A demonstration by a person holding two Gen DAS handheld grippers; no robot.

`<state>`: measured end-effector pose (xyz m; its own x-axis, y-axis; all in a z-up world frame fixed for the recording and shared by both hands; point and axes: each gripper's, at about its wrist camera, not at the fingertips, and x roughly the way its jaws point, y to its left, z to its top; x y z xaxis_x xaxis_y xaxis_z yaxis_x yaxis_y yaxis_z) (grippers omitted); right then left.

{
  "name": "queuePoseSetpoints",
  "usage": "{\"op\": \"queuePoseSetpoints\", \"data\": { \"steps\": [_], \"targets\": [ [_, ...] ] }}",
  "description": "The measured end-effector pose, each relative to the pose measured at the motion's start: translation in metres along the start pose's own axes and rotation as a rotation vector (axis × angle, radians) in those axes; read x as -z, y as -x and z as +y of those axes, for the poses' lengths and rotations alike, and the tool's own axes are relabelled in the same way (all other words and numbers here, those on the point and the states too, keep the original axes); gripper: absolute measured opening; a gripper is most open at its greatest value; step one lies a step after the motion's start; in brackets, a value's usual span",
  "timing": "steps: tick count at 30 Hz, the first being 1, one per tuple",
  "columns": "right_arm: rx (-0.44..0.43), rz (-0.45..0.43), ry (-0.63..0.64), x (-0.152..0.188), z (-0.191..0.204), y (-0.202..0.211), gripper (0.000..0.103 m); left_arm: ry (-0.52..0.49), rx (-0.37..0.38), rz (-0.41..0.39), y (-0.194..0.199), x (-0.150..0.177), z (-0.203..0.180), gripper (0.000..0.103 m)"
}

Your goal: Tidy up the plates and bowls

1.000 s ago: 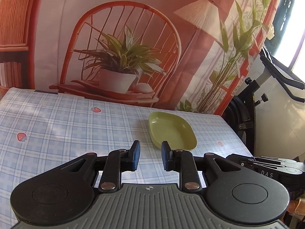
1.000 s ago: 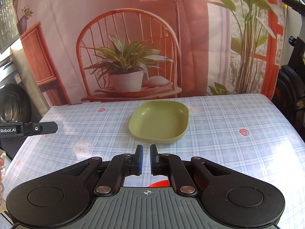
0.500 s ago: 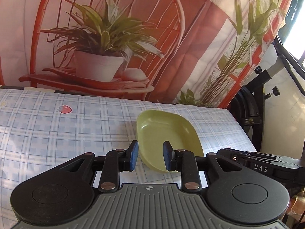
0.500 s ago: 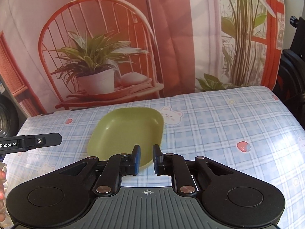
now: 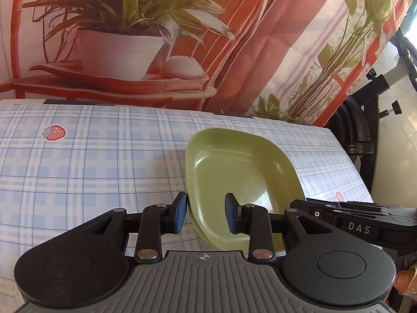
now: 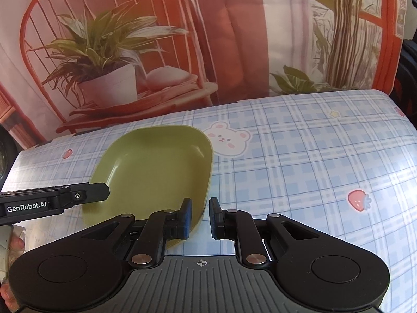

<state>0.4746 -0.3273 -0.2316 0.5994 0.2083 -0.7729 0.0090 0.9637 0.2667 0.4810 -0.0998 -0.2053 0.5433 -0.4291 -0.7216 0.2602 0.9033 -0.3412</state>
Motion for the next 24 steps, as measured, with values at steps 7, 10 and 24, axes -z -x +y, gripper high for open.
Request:
{"op": "queuePoseSetpoints", "data": {
  "steps": [7, 10, 24],
  "targets": [
    [0.017, 0.016, 0.033, 0.001, 0.006, -0.004, 0.013, -0.008, 0.003, 0.016, -0.003, 0.004, 0.002, 0.028],
    [0.023, 0.015, 0.045, 0.001, 0.007, -0.001, 0.011, -0.011, -0.005, 0.012, 0.0, 0.005, 0.005, 0.019],
    [-0.028, -0.049, 0.025, 0.008, 0.023, 0.046, 0.012, -0.046, -0.005, -0.042, 0.045, 0.008, -0.002, 0.019]
  ]
}}
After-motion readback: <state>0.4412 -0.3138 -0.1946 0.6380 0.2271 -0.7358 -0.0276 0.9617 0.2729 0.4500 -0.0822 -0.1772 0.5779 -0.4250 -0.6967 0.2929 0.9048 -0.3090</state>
